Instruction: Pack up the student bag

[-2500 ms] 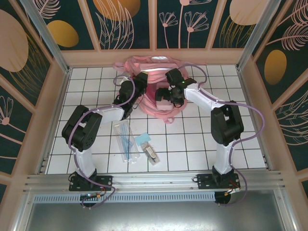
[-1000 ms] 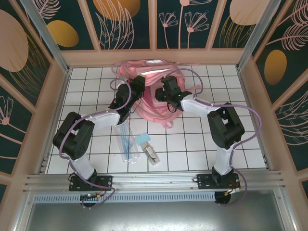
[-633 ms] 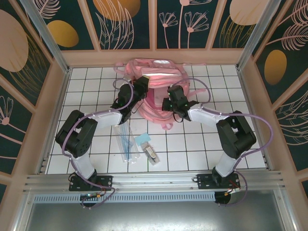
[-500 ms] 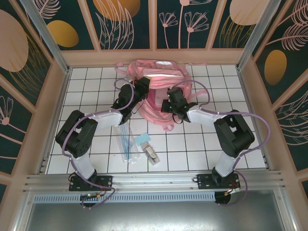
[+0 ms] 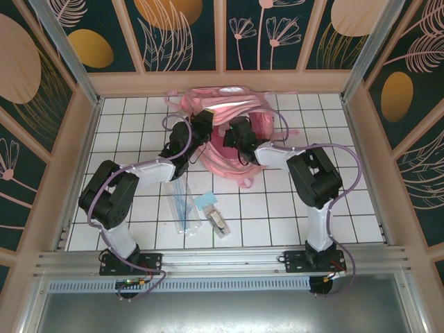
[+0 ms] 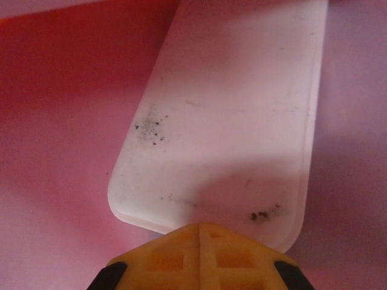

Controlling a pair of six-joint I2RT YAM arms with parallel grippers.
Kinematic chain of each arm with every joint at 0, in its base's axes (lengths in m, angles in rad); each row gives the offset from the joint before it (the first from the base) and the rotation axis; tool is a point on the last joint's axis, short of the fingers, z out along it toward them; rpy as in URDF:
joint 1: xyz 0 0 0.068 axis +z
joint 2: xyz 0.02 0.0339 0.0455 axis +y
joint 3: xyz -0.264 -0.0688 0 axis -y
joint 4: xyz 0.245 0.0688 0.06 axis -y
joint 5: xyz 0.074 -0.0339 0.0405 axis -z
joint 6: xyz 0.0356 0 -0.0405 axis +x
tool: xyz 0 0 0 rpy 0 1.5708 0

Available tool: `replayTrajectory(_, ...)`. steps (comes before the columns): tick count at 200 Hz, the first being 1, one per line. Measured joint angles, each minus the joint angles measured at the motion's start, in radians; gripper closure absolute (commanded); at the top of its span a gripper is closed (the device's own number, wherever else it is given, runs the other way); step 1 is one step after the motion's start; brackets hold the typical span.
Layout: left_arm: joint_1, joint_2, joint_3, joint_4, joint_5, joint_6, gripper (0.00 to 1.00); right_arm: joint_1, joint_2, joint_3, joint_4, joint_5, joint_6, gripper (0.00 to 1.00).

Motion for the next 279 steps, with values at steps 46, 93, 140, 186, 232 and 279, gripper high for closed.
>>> replayTrajectory(46,0.0,0.016,0.008,0.013,-0.003,0.002,1.0,-0.001,-0.162,-0.058,-0.191,-0.091,-0.019,0.51)
replayTrajectory(93,0.0,0.082,0.055,0.048,0.034,-0.002,1.0,0.046,-0.436,-0.16,-0.328,-0.237,0.013,0.44)
replayTrajectory(140,0.005,0.089,0.053,0.046,0.066,-0.001,1.0,0.291,-0.505,-0.329,-0.268,-0.344,0.089,0.43)
replayTrajectory(186,0.041,0.034,0.02,0.005,0.14,0.0,1.0,0.482,-0.306,-0.283,-0.213,-0.344,0.08,0.42)
replayTrajectory(232,0.074,-0.053,-0.015,-0.067,0.228,0.014,1.0,0.57,-0.073,-0.1,-0.248,-0.302,0.028,0.41)
replayTrajectory(279,0.074,-0.119,-0.019,-0.145,0.241,0.056,1.0,0.656,0.04,0.094,-0.45,-0.115,0.043,0.2)
